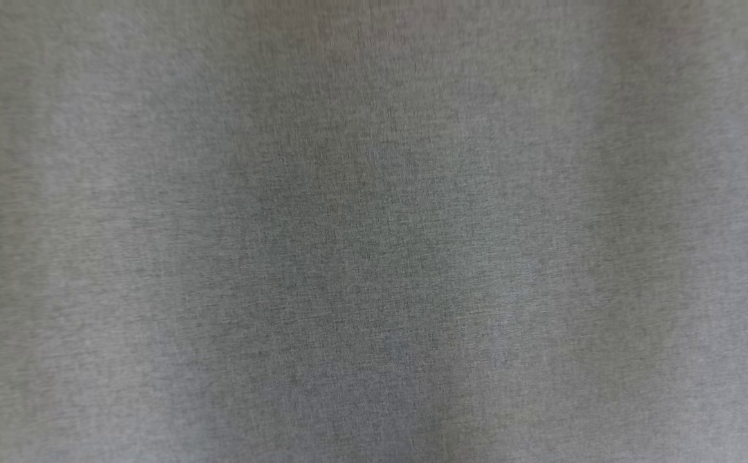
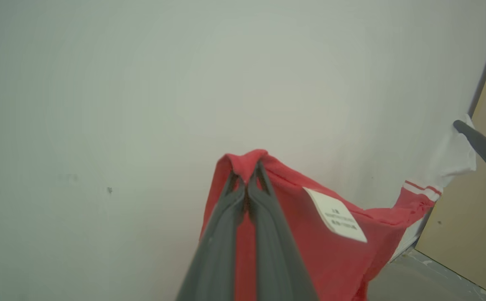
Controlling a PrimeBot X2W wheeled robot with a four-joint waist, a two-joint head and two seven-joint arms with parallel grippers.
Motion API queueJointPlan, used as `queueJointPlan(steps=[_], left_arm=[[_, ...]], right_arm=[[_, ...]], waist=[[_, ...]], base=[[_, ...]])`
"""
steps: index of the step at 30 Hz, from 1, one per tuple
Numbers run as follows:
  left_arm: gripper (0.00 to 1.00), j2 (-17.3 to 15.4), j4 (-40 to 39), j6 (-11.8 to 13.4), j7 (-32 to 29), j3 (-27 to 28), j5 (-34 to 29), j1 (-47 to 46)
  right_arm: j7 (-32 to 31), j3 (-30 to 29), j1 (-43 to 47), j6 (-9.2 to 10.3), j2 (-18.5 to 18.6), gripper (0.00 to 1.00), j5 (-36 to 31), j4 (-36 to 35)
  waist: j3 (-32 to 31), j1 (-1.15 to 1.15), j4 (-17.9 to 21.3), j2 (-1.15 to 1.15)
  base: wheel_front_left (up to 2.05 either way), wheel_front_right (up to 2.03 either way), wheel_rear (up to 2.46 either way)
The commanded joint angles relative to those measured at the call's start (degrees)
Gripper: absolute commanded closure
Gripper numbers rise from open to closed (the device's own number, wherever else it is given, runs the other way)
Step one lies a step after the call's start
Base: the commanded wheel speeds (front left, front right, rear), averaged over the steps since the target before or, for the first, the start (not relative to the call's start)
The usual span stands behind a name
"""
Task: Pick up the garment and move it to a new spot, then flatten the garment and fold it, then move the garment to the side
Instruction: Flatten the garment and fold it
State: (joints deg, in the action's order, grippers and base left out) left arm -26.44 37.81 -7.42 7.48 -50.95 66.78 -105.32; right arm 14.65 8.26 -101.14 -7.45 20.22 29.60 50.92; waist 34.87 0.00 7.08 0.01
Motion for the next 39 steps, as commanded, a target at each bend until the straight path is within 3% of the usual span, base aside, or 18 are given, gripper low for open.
queueJointPlan(steps=[1, 9, 14, 18, 22, 28, 34, 39], left_arm=[[1.0, -0.48, -0.9, -0.05, 1.45, -0.24, 0.86, 2.95], [1.0, -3.92, -8.19, 0.3, 5.53, -3.46, 2.97, 20.18], [1.0, -6.85, -15.58, 3.15, 7.34, -2.64, 4.19, 33.58], [1.0, -7.28, -21.38, 5.84, 7.71, -1.0, 3.5, 45.21], [1.0, -6.29, -26.0, 7.76, 7.7, 3.0, 1.61, 57.43], [1.0, -4.66, -28.96, 8.64, 7.71, 7.47, -1.56, 72.34], [1.0, -2.61, -27.47, 7.54, 7.72, 10.27, -6.11, 84.02], [1.0, 0.1, -25.55, 6.3, 7.72, 13.8, -7.2, 91.32]], right_arm=[[0.29, 0.95, 3.45, -0.08, 0.96, 1.0, 1.71, -2.12], [0.51, 1.32, 28.22, -0.08, 4.44, 1.0, 10.27, -16.65], [0.48, -1.78, 45.11, -0.08, 3.68, 1.0, 11.58, -25.57], [-0.32, -6.87, 59.38, -0.08, 1.6, 1.0, 11.25, -31.56], [-1.97, -12.25, 73.07, -0.08, -1.99, 1.0, 9.25, -37.61], [-5.74, -17.85, 90.47, -0.08, -7.54, 1.0, 4.12, -45.6], [-8.49, -16.58, 103.05, -0.08, -11.56, 1.0, 1.39, -49.26], [-8.74, -15.96, 109.03, -0.08, -12.69, 1.0, 0.9, -48.98]], waist=[[-2.28, 0.0, -0.65, -0.01], [-9.17, 0.0, -0.11, -0.01], [-13.48, 0.0, 0.25, -0.01], [-16.76, 0.0, -0.54, -0.01], [-19.79, 0.0, -1.41, -0.01], [-23.38, 0.0, -2.93, -0.01], [-25.93, 0.0, -3.63, -0.01], [-28.01, 0.0, -3.61, -0.01]], base=[[0.0, 0.0, 0.0], [0.0, 0.0, 0.0], [0.0, 0.0, 0.0], [0.0, 0.0, 0.0], [0.0, 0.0, 0.0], [0.0, 0.0, 0.0], [0.0, 0.0, 0.0], [0.0, 0.0, 0.0]])
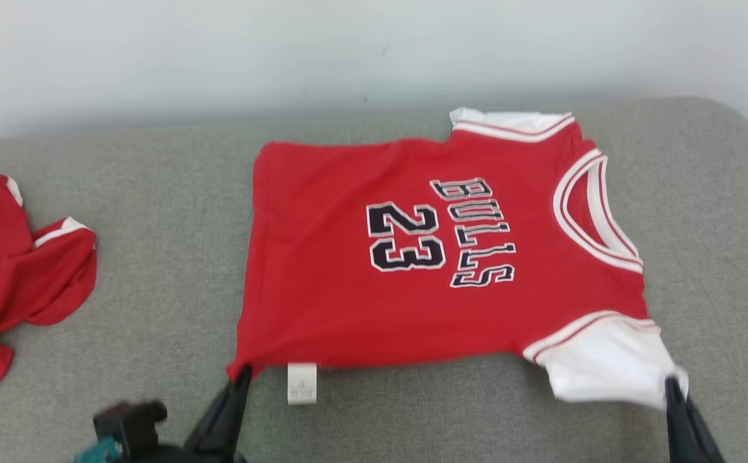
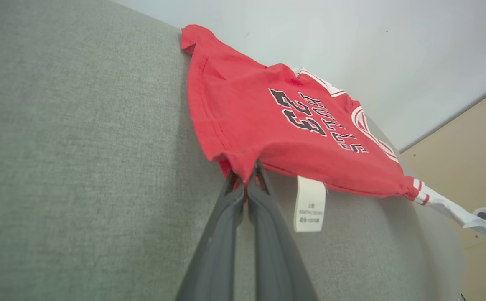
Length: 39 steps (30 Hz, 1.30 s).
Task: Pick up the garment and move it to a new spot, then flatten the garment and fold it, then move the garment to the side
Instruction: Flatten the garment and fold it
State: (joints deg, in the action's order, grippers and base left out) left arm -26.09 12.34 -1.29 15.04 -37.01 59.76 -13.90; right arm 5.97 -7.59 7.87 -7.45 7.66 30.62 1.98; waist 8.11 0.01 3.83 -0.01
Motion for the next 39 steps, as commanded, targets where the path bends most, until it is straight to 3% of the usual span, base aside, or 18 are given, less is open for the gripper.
queueJointPlan(steps=[1, 16, 24, 29, 39], left_arm=[[1.0, 0.38, 0.29, -0.44, 0.17, 0.6, -0.66, 1.54], [1.0, 7.44, 3.61, -4.89, 0.17, 11.82, -16.31, 16.91], [1.0, 9.0, 1.76, -5.97, 0.17, 14.52, -22.32, 14.32], [1.0, 8.61, 1.19, -6.26, 0.17, 14.3, -26.29, 10.54], [1.0, 6.17, 7.47, -6.17, 0.17, 7.36, -25.79, -0.95]], right_arm=[[-0.13, 0.2, 1.28, -0.08, 0.08, 1.0, -0.79, 0.1], [0.9, 3.13, 12.43, -0.08, 0.22, 1.0, -0.14, 2.32], [3.01, 2.43, 8.31, -0.08, 2.53, 1.0, 1.81, -1.11], [2.03, 2.4, 2.34, -0.08, 6.01, 1.0, 1.82, -3.8], [-2.28, 2.82, -12.37, -0.08, 8.12, 1.0, -1.41, 5.32]], waist=[[-1.71, -0.01, -0.3, 0.01], [-4.12, -0.01, -0.59, 0.01], [-3.08, -0.01, -0.8, 0.01], [-2.31, -0.01, -0.48, 0.01], [-0.28, -0.01, -1.0, 0.01]], base=[[0.0, 0.0, 0.0], [0.0, 0.0, 0.0], [0.0, 0.0, 0.0], [0.0, 0.0, 0.0], [0.0, 0.0, 0.0]])
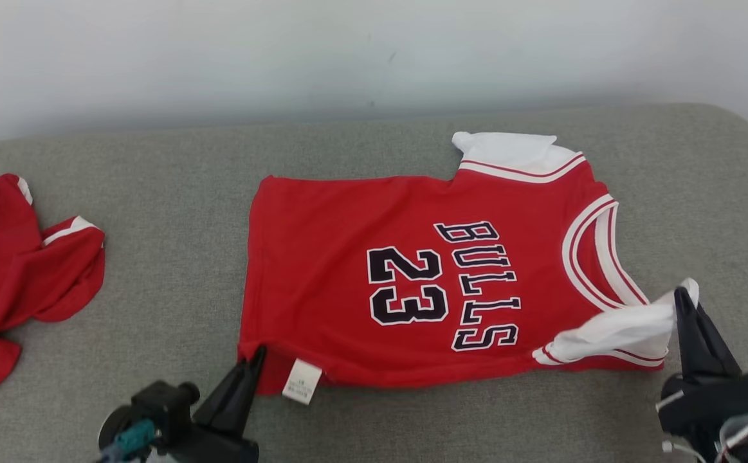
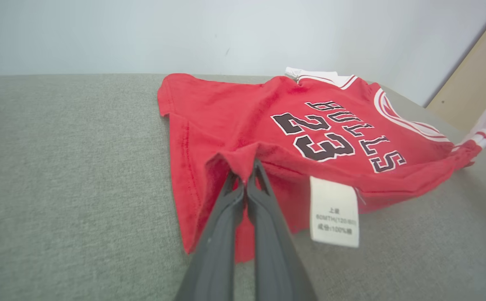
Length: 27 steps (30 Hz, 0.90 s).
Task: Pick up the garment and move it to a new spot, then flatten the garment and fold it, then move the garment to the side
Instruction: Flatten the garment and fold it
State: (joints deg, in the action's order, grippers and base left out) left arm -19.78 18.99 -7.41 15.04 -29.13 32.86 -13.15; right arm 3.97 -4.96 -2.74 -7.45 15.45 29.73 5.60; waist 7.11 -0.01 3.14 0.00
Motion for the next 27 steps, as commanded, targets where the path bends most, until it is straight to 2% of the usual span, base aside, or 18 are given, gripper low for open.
queueJointPlan(steps=[1, 11, 21, 22, 23, 24, 27], left_arm=[[1.0, -0.24, 1.57, -0.05, 0.17, -0.93, 1.28, -2.84], [1.0, -0.61, 8.57, -0.07, 0.17, -6.26, 4.18, -12.63], [1.0, -0.7, 15.3, -0.06, 0.17, -11.04, 7.66, -20.11], [1.0, -0.78, 15.89, -0.06, 0.17, -11.21, 7.95, -20.34], [0.62, -0.9, 16.3, -0.06, 0.17, -11.19, 7.71, -20.73], [0.0, -0.97, 16.6, -0.06, 0.17, -10.78, 7.3, -21.0], [0.0, -0.44, 16.71, -0.06, 0.17, -9.39, 6.63, -20.14]], right_arm=[[-0.14, 0.31, -3.27, -0.08, 0.4, 1.0, -0.56, 3.19], [0.9, 3.13, -15.57, -0.08, 1.98, 1.0, -2.4, 18.27], [4.5, 7.21, -24.86, -0.09, 1.71, 1.0, -3.42, 31.09], [5.41, 7.32, -25.42, -0.09, 1.63, 0.95, -3.21, 31.88], [5.98, 7.79, -25.84, -0.09, 1.62, 0.31, -3.18, 32.61], [6.44, 8.24, -26.21, -0.09, 1.55, 0.0, -3.02, 33.42], [8.18, 9.47, -26.33, -0.09, 2.59, 0.0, -3.43, 34.44]], waist=[[0.99, 0.01, -0.38, 0.0], [4.26, 0.01, -1.14, 0.0], [6.96, 0.01, -0.8, 0.0], [6.95, 0.01, -0.66, 0.0], [6.87, 0.01, -0.54, 0.0], [6.7, 0.01, -0.39, 0.0], [5.89, 0.01, -0.25, 0.0]], base=[[0.0, 0.0, 0.0], [0.0, 0.0, 0.0], [0.0, 0.0, 0.0], [0.0, 0.0, 0.0], [0.0, 0.0, 0.0], [0.0, 0.0, 0.0], [0.0, 0.0, 0.0]])
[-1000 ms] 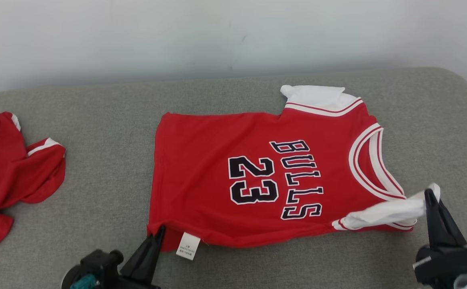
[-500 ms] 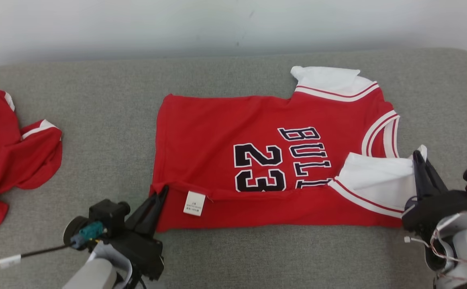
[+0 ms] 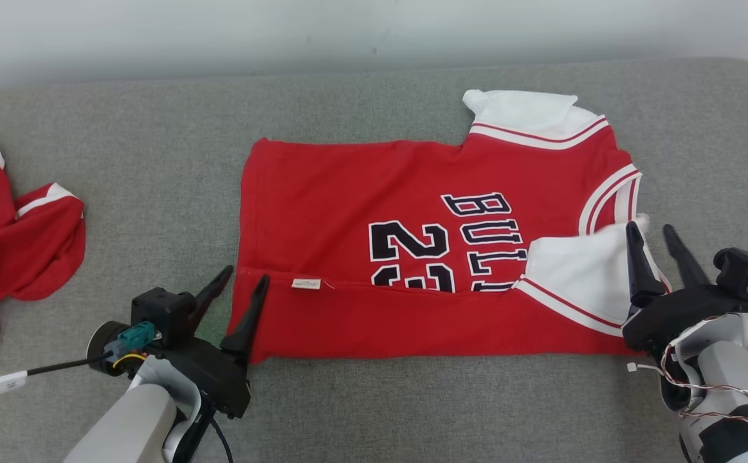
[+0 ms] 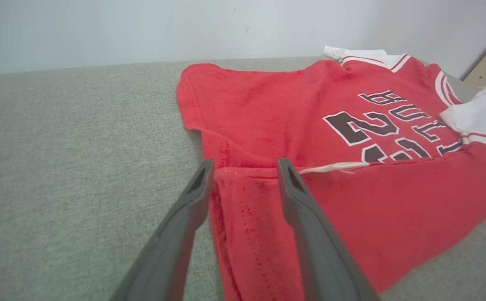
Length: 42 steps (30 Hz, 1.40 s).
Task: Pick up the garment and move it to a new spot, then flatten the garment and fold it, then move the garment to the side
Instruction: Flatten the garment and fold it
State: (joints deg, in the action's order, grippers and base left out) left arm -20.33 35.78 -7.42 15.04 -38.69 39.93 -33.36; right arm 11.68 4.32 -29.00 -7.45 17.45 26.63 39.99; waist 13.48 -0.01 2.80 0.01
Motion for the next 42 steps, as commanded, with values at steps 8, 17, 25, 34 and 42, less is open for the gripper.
queueJointPlan(steps=[8, 17, 25, 34, 42], left_arm=[[0.0, -0.15, -3.21, -0.05, 0.17, 5.41, -3.05, 6.24], [0.0, 1.31, -4.67, 0.2, 0.18, 6.86, -3.62, 13.82], [0.0, 2.75, -1.15, 0.13, -0.28, 6.95, -3.08, 12.93], [1.0, 5.57, 4.78, -0.01, -0.24, 4.7, -0.74, 10.05], [1.0, 4.51, 4.56, 0.03, 0.12, 3.25, 3.02, 13.51]], right_arm=[[2.94, 3.63, 5.37, -0.09, 3.76, 0.0, -2.67, -1.83], [2.57, 3.22, 13.4, -0.08, 5.69, 0.0, -3.76, -4.78], [0.73, 2.18, 14.65, -0.08, 4.44, 0.0, -6.75, -3.68], [-2.37, 3.06, 13.25, -0.06, 2.28, 1.0, -5.4, 0.35], [-0.09, 1.91, 17.23, 0.0, 2.15, 1.0, -2.91, -0.54]], waist=[[-2.64, 0.01, 0.14, -0.01], [-3.0, 0.01, -0.24, -0.01], [-2.78, 0.01, -0.43, -0.01], [-3.52, 0.01, -0.74, -0.01], [-8.49, 0.01, -1.46, -0.01]], base=[[0.0, 0.0, 0.0], [0.0, 0.0, 0.0], [0.0, 0.0, 0.0], [0.0, 0.0, 0.0], [0.0, 0.0, 0.0]])
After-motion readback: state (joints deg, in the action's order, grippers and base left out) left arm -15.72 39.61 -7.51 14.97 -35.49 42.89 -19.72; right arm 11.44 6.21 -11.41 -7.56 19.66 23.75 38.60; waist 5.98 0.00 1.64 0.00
